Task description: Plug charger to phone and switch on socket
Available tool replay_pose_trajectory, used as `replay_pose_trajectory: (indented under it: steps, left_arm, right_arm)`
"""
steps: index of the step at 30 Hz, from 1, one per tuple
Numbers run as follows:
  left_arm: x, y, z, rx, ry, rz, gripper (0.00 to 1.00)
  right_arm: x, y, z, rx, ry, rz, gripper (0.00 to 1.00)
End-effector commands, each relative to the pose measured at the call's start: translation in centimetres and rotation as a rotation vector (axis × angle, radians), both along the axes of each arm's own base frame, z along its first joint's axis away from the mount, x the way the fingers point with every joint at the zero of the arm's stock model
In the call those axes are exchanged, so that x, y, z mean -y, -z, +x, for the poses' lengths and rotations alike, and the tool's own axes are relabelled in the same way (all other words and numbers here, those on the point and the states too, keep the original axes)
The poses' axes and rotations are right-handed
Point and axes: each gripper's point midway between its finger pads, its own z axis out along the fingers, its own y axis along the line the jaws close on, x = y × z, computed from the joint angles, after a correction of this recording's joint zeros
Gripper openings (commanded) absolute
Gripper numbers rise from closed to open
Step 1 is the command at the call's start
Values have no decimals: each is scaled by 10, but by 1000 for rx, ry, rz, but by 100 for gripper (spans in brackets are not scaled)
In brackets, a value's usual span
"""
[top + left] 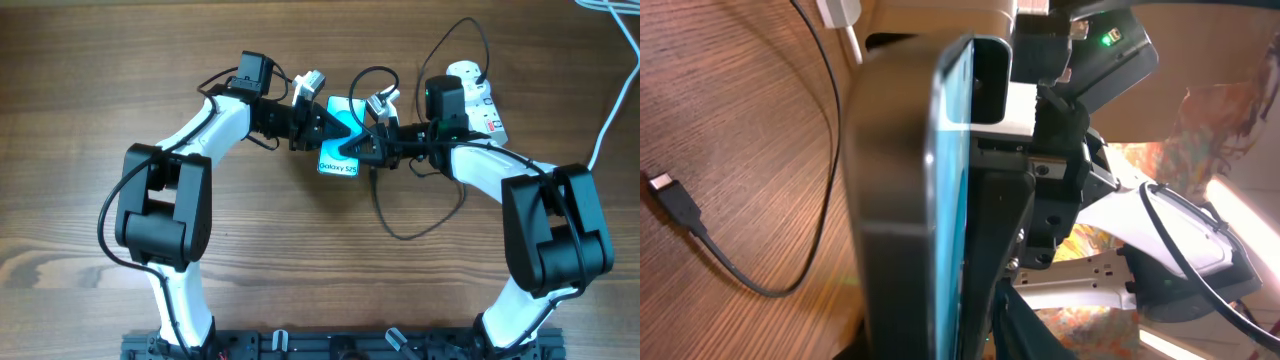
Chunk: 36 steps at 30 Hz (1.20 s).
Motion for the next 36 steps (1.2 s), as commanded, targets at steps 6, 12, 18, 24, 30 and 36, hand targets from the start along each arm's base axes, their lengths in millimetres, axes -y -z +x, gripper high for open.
replay_pose_trajectory:
  steps: [6, 12, 18, 24, 30, 36]
  left_arm:
    - [-2, -36, -3, 35, 27, -97, 15]
    - [-1, -36, -4, 31, 28, -96, 8]
    - [0, -24, 1, 47, 5, -29, 4]
    - [-15, -2, 19, 67, -82, 97, 4]
    - [-55, 51, 32, -11, -217, 425, 4]
    - [-72, 75, 18, -93, -227, 594, 4]
  right_arm:
    - [-9, 21, -7, -21, -1, -36, 4]
    - [-9, 22, -5, -19, 6, -44, 4]
    - [-9, 20, -2, 12, 12, -41, 57]
    - [-4, 10, 10, 54, 41, -22, 72]
    - [2, -3, 24, 102, 94, -21, 77]
    - [2, 29, 39, 137, 213, -171, 78]
